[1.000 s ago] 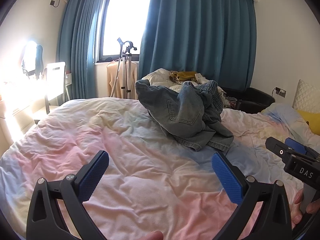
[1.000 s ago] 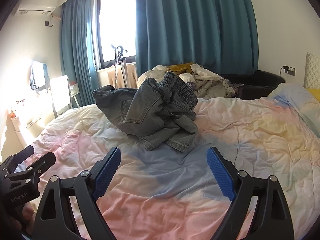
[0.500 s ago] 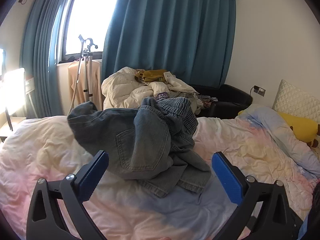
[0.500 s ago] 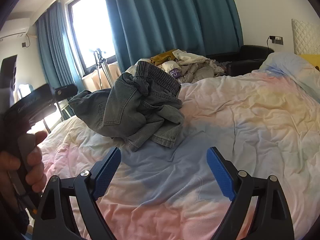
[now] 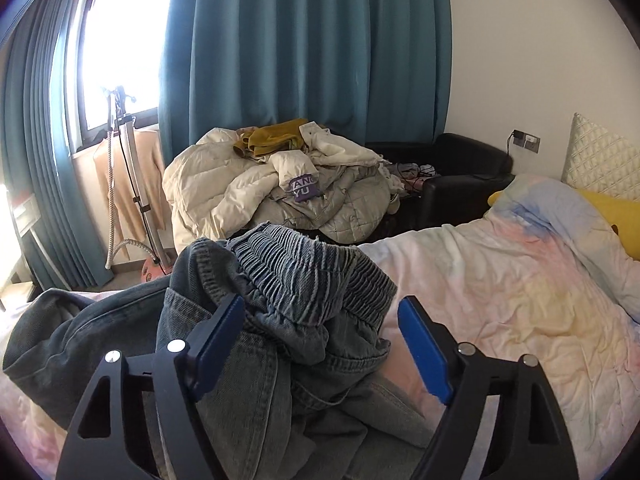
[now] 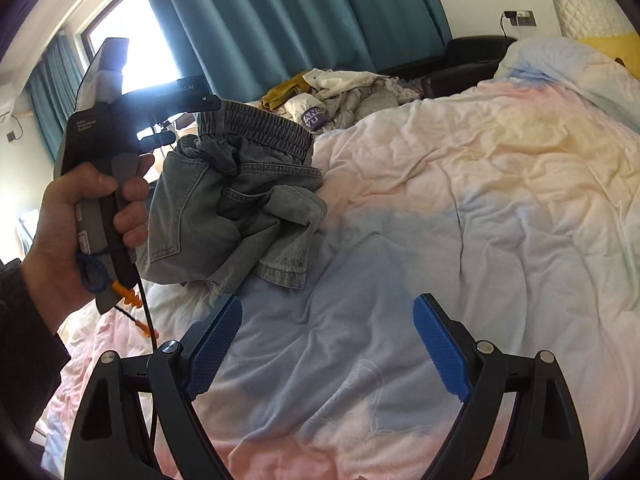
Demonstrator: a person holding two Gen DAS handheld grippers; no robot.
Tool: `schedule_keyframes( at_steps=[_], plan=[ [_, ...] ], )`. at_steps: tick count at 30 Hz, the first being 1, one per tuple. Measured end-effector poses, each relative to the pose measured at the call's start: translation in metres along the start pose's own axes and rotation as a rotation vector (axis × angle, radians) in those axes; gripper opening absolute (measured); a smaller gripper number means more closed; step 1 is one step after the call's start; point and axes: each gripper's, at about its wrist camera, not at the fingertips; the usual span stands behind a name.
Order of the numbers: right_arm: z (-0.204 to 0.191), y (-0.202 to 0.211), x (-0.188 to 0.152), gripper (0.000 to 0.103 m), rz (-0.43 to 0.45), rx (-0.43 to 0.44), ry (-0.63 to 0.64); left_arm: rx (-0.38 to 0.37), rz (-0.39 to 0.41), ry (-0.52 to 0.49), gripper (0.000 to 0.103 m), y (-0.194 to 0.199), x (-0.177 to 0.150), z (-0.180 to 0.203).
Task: Fold clothes
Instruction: 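Reach the left gripper to the elastic waistband of the denim pants and grasp it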
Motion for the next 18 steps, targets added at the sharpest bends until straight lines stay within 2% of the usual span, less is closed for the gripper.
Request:
schedule_keyframes(
  at_steps=[1,3,4,6,11,18],
  plan=[
    [0.002,-0.004,0.0,0.089,-0.009,0.004,-0.01,0.014,-0.006,0.001,0.064,-0.006,0.001,-0.002],
    [0.004,-0.01,-0.001,0.089,-0.02,0.009,-0.024,0.024,-0.022,0.016,0.04,-0.015,0.004,-0.005],
    [0.005,-0.013,-0.001,0.089,-0.022,0.009,-0.029,0.022,-0.027,0.025,0.038,-0.017,0.004,-0.007],
    [0.006,-0.016,-0.002,0.089,-0.029,0.011,-0.033,0.026,-0.027,0.035,0.024,-0.015,0.005,-0.007],
    [0.006,-0.016,-0.004,0.089,-0.02,0.01,-0.027,0.013,-0.011,0.029,0.018,0.013,0.001,-0.002],
    [-0.003,-0.009,-0.001,0.089,0.005,0.033,0.006,-0.04,0.022,0.035,0.017,0.11,-0.017,0.006]
  ],
)
Point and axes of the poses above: each gripper's, at about its wrist camera, not at the fingertips, and y roughly against the way its jaws point, z to its right, x to its top, and after that the axes turned 14 degrees about -x, right-handed
